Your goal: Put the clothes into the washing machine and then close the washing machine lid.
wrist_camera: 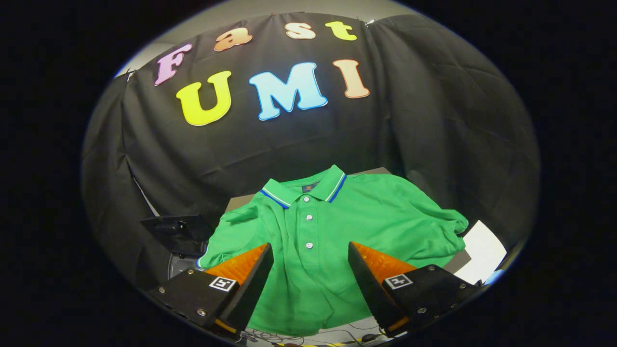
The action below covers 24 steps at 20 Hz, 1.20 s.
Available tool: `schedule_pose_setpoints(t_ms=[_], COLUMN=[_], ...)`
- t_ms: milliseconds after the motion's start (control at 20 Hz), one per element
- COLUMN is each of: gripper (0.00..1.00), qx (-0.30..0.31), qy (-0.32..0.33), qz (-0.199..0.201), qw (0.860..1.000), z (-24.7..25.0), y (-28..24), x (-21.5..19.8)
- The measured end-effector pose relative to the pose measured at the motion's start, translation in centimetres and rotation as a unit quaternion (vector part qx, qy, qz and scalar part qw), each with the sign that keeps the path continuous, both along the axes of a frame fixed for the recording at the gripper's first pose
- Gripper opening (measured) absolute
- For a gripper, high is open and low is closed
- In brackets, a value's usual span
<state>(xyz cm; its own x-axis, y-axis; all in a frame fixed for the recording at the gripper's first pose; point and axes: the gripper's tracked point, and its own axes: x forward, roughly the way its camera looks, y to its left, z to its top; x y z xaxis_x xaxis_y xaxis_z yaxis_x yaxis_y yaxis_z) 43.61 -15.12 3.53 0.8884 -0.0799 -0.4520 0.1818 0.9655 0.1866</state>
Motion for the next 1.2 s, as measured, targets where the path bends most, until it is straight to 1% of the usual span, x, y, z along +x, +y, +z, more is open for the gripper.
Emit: schedule_pose_setpoints(t_ms=[250,500,800,900,1000,1050,1100,1150,1200], gripper=[0.96,0.96,0.96,0.93,0.87,0.81,0.77,0.55,0.34], qx=[-0.005,-0.044,-0.058,-0.06,-0.06,-0.061,-0.065,-0.074,-0.08], qy=[0.04,0.086,0.082,0.083,0.087,0.091,0.094,0.091,0.09], qz=[0.019,0.049,0.043,0.04,0.034,0.019,-0.004,-0.025,-0.026], qw=[0.999,0.994,0.994,0.994,0.994,0.994,0.993,0.993,0.992], z=[-1.4,-3.5,-3.6,-3.7,-3.8,-3.8,-3.7,-3.5,-3.4], y=[0.2,0.7,0.3,0.1,-0.3,-0.7,-1.3,-2.0,-2.2], x=[3.1,3.7,3.7,3.6,3.5,3.6,3.6,3.9,4.2])
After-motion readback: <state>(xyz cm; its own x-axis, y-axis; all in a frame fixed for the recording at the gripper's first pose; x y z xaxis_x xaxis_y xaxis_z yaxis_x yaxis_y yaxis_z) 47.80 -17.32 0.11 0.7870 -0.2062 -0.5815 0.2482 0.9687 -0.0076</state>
